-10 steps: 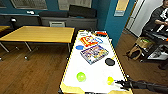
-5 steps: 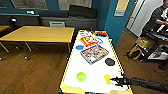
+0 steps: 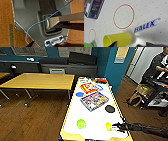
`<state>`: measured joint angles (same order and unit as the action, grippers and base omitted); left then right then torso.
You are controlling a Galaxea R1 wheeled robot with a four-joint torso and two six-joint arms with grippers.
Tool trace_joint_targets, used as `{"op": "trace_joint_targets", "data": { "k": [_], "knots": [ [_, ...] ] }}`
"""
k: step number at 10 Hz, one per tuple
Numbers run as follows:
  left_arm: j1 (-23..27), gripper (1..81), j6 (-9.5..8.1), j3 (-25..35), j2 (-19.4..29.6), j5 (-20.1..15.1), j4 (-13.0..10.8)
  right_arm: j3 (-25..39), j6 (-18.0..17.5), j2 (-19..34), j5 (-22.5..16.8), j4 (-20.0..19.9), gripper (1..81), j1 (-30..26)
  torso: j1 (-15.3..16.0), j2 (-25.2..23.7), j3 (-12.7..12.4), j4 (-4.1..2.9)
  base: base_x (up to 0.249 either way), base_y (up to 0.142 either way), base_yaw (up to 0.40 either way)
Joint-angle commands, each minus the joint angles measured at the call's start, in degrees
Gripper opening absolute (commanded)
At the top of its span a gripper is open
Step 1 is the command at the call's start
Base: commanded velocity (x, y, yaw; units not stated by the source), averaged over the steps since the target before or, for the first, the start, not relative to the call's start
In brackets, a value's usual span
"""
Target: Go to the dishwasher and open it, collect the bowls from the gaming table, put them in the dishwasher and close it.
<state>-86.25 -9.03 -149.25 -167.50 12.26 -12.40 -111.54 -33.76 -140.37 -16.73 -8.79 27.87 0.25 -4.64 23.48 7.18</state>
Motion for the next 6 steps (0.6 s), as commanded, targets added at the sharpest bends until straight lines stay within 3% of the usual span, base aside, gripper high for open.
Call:
{"op": "trace_joint_targets", "data": {
  "k": [1, 6],
  "knots": [
    [0.06, 81.1, -0.02, 0.27, -0.21, -3.21, -0.08, -0.06, -0.09, 3.32, -3.4, -2.02, 81.1, -9.79, 0.0, 0.0, 0.0, 0.0, 0.0, 0.0, 0.0],
    [0.07, 81.1, -0.02, 0.27, -0.3, -3.21, -0.08, -1.12, -0.08, 3.76, -5.6, -2.9, 81.1, -13.4, 0.0, 0.0, 0.0, 0.0, 0.0, 0.0, 0.0]
  ]
}}
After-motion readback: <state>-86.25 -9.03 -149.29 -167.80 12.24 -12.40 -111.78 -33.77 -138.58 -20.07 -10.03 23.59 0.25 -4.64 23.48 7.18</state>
